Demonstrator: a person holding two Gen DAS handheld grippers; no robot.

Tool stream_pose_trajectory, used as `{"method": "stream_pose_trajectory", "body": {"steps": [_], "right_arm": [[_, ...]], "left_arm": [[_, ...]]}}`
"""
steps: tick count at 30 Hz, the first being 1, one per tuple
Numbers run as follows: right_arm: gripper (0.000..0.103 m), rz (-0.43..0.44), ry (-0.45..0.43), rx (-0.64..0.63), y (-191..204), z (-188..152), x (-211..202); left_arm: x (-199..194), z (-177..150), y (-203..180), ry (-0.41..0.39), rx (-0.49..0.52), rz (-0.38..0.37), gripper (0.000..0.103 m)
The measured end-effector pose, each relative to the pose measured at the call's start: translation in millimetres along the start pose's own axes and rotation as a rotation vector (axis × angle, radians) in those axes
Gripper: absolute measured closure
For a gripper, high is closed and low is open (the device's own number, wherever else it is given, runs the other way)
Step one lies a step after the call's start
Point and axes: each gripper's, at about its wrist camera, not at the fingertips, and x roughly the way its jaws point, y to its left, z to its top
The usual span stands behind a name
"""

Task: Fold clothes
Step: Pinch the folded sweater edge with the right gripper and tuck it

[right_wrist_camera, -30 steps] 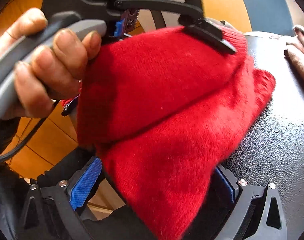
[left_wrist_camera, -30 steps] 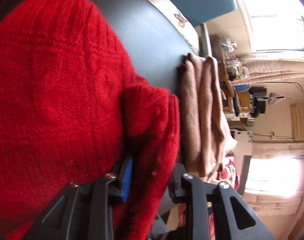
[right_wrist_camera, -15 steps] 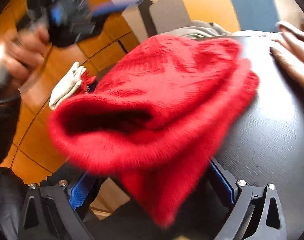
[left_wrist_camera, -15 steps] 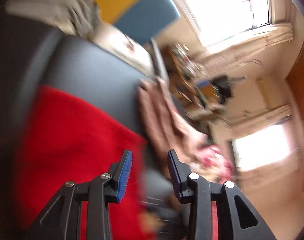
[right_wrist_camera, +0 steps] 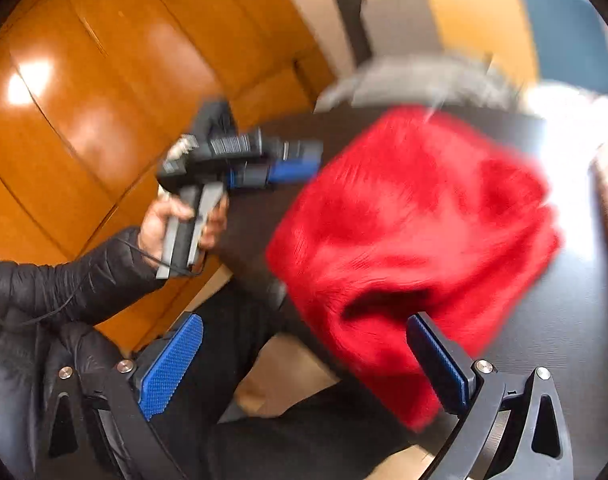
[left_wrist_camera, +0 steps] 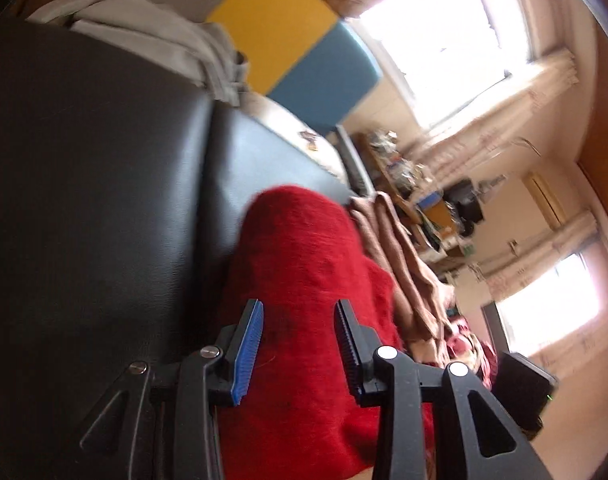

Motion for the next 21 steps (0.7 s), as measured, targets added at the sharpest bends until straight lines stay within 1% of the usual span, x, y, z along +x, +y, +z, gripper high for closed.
{"method": "stream_pose_trajectory", "body": {"steps": [1, 3, 4, 6, 8, 9, 10, 13, 16, 18, 19, 20, 21], "right_arm": [[0.0, 0.026, 0.046, 0.034, -3, 0, 11], [0.0, 0.09, 0.091, 0.064, 0, -5, 30], [0.0, 0.103, 0.104, 0.063, 0, -14, 35], [0.001, 0.046, 0.141, 0.114, -13, -38, 44], [0.004, 0.075, 0.071, 0.172, -23, -56, 32], [0.005, 0.071, 0.029, 0.228, -26, -60, 21], [0.005, 0.063, 0.0, 0.249, -25, -61, 12], [0.005, 0.058, -0.155, 0.258, -15, -57, -24], [0.005, -0.009, -0.3, 0.289, -19, -43, -49], [0.005, -0.061, -0.358, 0.321, -31, -30, -48], [0.005, -0.085, -0.383, 0.336, -36, -24, -48], [0.005, -0.102, -0.385, 0.354, -40, -19, -43], [0.007, -0.141, -0.383, 0.378, -47, -15, -36]], "left_arm": [[7, -5, -10, 0.013, 0.047, -0.005, 0.066], [18, -17, -27, 0.038, 0.172, 0.038, 0.066], [20, -21, -26, 0.045, 0.187, 0.029, 0.066], [24, -28, -25, 0.061, 0.212, 0.011, 0.065], [28, -29, -19, 0.078, 0.197, -0.003, 0.065], [30, -29, -20, 0.077, 0.191, -0.006, 0.065], [31, -28, -21, 0.076, 0.184, -0.01, 0.065], [38, -24, -20, 0.083, 0.162, -0.026, 0.065], [40, -24, -20, 0.078, 0.16, -0.032, 0.065], [38, -25, -21, 0.07, 0.162, -0.031, 0.065], [37, -25, -20, 0.069, 0.158, -0.033, 0.065], [37, -25, -20, 0.069, 0.154, -0.036, 0.065], [37, -24, -19, 0.069, 0.149, -0.039, 0.065]]}}
